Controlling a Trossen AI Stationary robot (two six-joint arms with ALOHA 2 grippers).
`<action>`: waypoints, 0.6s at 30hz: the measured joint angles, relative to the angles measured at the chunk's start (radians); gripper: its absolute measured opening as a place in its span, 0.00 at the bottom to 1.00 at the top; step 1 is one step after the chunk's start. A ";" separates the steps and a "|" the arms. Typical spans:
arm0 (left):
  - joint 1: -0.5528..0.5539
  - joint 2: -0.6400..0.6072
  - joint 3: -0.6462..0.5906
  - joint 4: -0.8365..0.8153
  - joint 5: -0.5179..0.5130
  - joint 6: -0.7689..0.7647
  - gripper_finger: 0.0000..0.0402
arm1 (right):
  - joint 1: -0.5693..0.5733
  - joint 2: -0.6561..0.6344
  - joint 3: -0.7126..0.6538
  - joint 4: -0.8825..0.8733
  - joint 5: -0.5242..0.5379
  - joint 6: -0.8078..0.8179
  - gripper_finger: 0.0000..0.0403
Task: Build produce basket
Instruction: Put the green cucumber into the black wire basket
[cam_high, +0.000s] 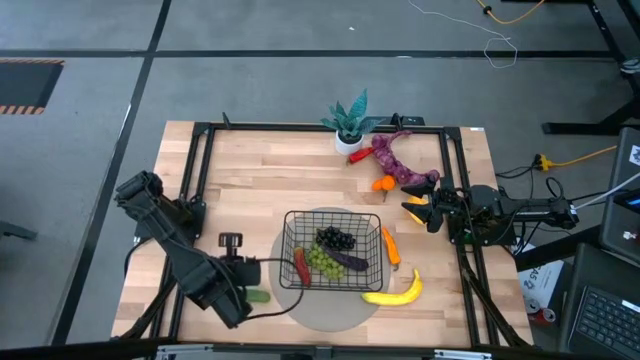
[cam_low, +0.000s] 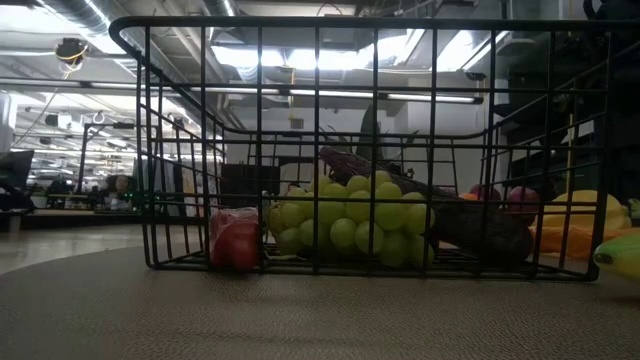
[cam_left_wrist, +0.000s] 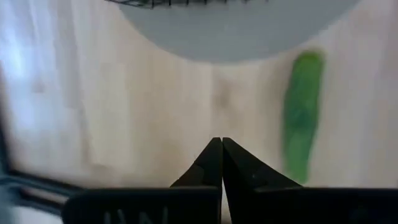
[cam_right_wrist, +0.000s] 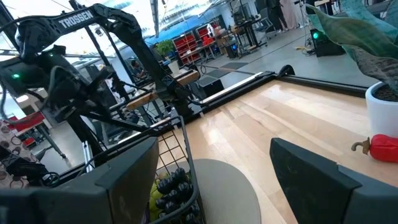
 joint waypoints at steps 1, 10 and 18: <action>-0.002 0.000 0.000 0.016 0.003 -0.039 0.00 | 0.000 0.000 0.000 0.000 0.000 0.000 0.77; -0.029 0.011 0.000 0.062 0.095 -0.303 0.17 | 0.000 0.000 0.000 0.000 0.000 -0.001 0.77; -0.067 0.015 -0.060 0.215 0.096 -0.379 0.40 | 0.000 0.000 0.000 0.000 0.000 -0.002 0.77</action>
